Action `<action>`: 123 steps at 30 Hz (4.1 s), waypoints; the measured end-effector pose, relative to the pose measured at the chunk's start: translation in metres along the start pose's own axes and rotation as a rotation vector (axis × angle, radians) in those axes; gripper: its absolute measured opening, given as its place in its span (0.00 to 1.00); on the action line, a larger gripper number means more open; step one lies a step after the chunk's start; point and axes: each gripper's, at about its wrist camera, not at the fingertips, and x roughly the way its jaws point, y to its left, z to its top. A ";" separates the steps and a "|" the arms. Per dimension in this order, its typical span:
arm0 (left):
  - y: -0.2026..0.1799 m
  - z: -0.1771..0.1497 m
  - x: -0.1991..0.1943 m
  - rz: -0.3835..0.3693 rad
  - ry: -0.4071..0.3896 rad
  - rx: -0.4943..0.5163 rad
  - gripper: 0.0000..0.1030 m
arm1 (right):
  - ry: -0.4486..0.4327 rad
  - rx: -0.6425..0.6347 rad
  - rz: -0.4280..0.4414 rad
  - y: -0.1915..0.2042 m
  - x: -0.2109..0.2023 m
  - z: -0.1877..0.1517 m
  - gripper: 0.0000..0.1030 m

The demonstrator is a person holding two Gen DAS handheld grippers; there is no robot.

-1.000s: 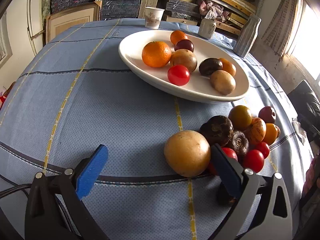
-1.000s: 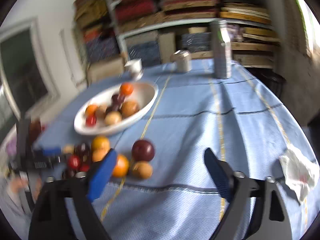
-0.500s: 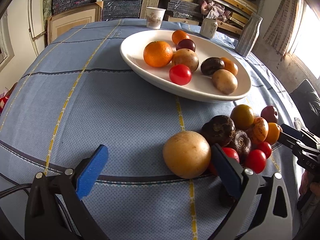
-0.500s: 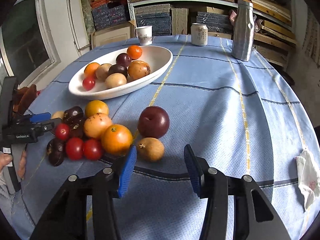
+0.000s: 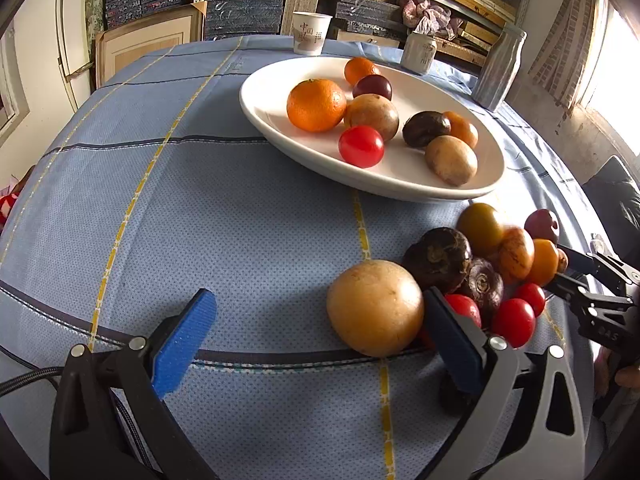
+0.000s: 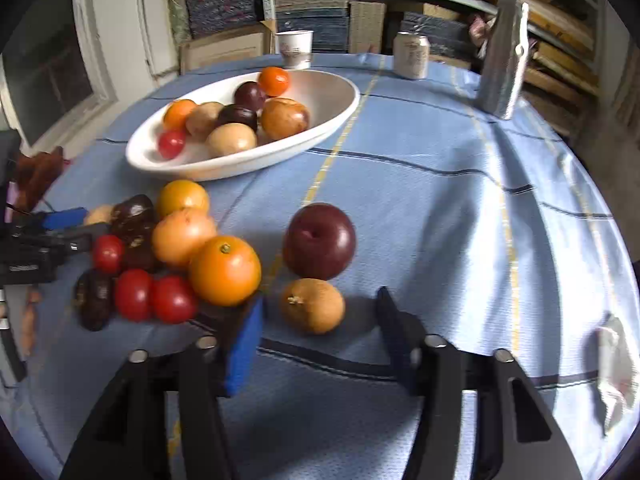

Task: Organize fruits
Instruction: 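Move the left tool to the large pale fruit while the right tool approaches the small brown fruit, then grasp the large pale fruit with the left tool while the right tool grasps the small brown fruit, then lower both fruits onto the white plate and open both tools, then withdraw both open tools from the plate toward the fruit pile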

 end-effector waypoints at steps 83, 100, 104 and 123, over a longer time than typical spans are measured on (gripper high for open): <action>-0.044 0.034 -0.047 0.048 -0.269 0.122 0.93 | -0.387 0.146 0.153 -0.006 -0.066 0.055 0.68; -0.073 -0.029 -0.050 -0.035 -0.130 0.309 0.96 | -0.404 0.263 0.168 -0.034 -0.082 0.019 0.85; -0.073 -0.029 -0.037 0.003 -0.069 0.308 0.96 | -0.400 0.262 0.167 -0.033 -0.081 0.019 0.86; -0.017 -0.032 -0.052 0.108 -0.126 0.190 0.96 | -0.377 0.249 0.161 -0.030 -0.078 0.015 0.86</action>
